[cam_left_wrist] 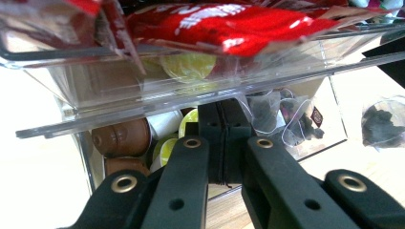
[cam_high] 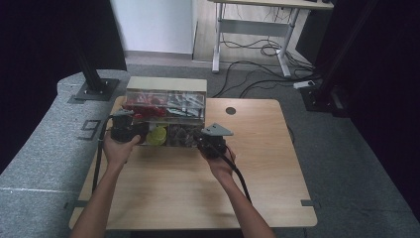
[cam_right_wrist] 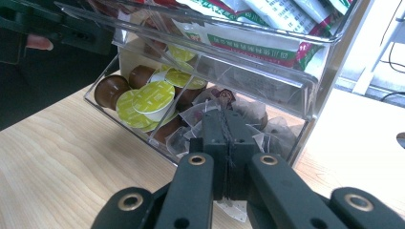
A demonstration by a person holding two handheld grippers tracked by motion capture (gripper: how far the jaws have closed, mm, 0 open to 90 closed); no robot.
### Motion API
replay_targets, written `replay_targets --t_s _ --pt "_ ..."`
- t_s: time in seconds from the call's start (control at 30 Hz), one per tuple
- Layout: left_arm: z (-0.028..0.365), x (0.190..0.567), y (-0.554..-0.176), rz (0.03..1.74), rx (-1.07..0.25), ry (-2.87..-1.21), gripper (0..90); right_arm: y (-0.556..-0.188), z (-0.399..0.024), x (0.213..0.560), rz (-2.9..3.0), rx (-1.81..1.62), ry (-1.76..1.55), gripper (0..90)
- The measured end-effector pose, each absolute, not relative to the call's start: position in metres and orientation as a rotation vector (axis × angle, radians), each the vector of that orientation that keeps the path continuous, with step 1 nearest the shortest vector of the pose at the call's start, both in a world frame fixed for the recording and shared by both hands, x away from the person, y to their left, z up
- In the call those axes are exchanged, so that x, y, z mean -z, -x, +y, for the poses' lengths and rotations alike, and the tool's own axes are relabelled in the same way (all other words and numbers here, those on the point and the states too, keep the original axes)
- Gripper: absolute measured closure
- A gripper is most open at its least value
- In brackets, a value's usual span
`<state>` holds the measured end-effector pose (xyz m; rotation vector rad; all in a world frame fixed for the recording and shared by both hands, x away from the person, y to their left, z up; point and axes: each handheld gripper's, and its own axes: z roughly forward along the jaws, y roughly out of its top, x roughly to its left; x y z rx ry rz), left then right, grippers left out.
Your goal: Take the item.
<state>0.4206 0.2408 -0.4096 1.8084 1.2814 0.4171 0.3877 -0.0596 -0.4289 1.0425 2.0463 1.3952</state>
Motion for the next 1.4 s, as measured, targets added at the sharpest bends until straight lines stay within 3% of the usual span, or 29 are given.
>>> replay_targets --t_s 1.4 --pt "0.239 0.408 -0.42 1.288 -0.43 -1.822 89.4 -0.371 -0.124 0.418 1.952 -1.422 -1.088 88.5"
